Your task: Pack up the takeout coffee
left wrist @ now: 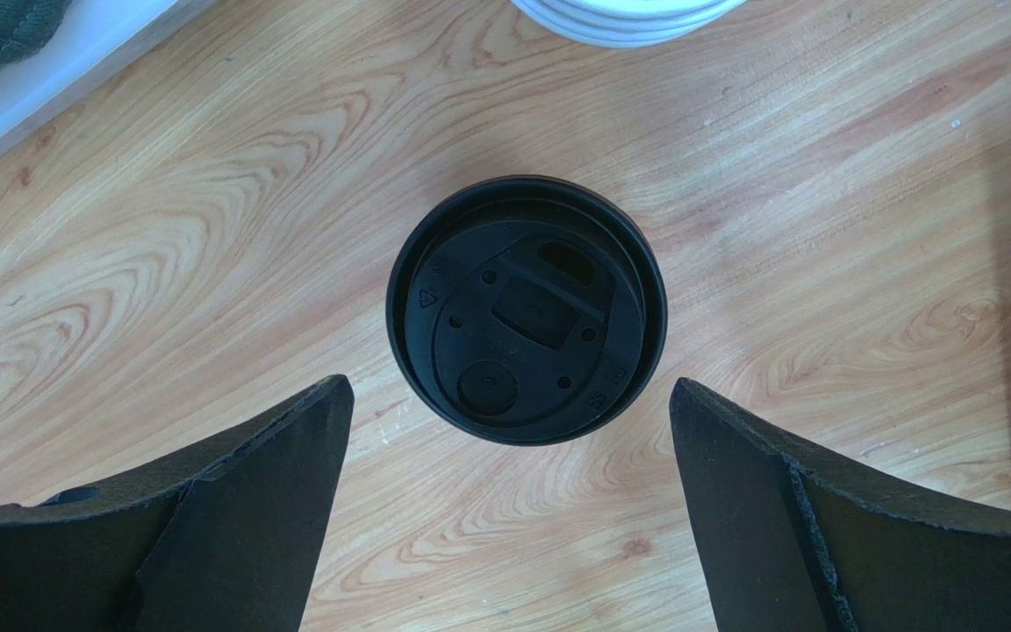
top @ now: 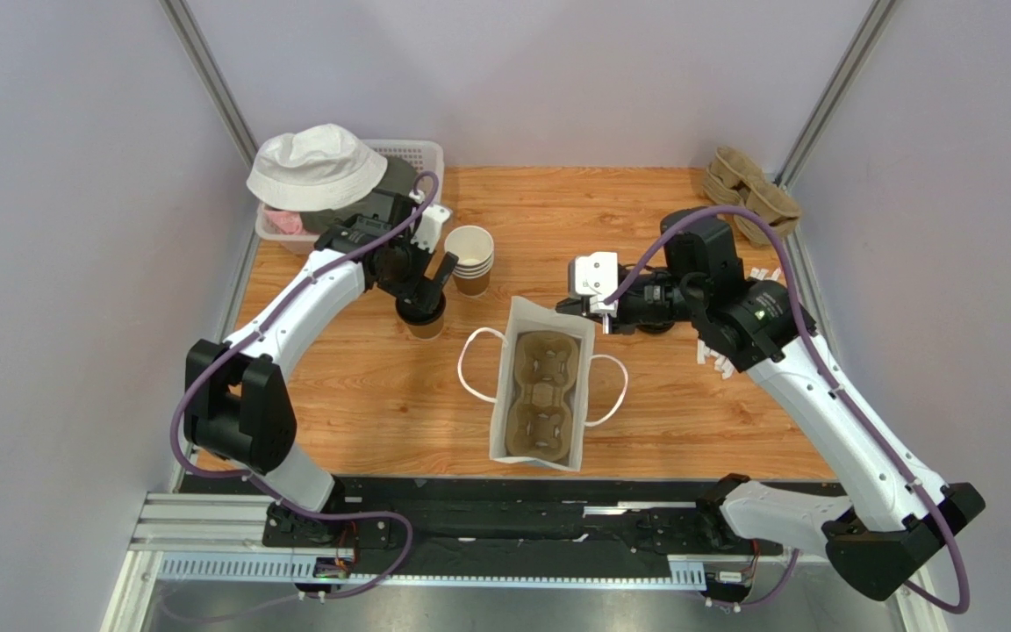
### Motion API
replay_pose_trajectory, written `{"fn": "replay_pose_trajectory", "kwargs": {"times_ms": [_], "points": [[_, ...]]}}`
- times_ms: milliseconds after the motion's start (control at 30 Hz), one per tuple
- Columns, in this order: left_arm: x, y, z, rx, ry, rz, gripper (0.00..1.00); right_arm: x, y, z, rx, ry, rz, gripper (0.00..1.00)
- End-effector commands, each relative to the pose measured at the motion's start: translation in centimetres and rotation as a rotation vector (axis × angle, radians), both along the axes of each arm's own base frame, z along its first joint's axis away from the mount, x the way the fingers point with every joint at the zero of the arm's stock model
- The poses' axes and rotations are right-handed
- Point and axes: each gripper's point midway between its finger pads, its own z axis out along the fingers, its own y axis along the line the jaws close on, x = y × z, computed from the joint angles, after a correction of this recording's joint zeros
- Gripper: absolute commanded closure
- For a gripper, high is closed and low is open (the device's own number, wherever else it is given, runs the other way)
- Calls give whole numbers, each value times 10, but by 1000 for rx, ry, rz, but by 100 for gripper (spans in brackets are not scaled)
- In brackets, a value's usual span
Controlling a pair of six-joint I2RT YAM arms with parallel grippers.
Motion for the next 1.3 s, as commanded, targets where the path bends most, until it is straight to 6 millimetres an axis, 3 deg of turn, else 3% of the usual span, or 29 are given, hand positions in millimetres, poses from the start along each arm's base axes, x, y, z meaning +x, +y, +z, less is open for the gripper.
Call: {"fn": "replay_pose_trajectory", "kwargs": {"times_ms": [0, 600, 833, 1267], "points": [[9, 2, 5, -4, -13, 10, 1, 8, 4, 2, 16, -28, 1, 100], [17, -6, -1, -32, 13, -13, 9, 22, 1, -7, 10, 41, -62, 100], [19, -4, -7, -22, 23, 1, 2, 25, -1, -6, 11, 48, -81, 100], [21, 3, -9, -41, 42, 37, 1, 26, -1, -8, 7, 64, -87, 100]]}}
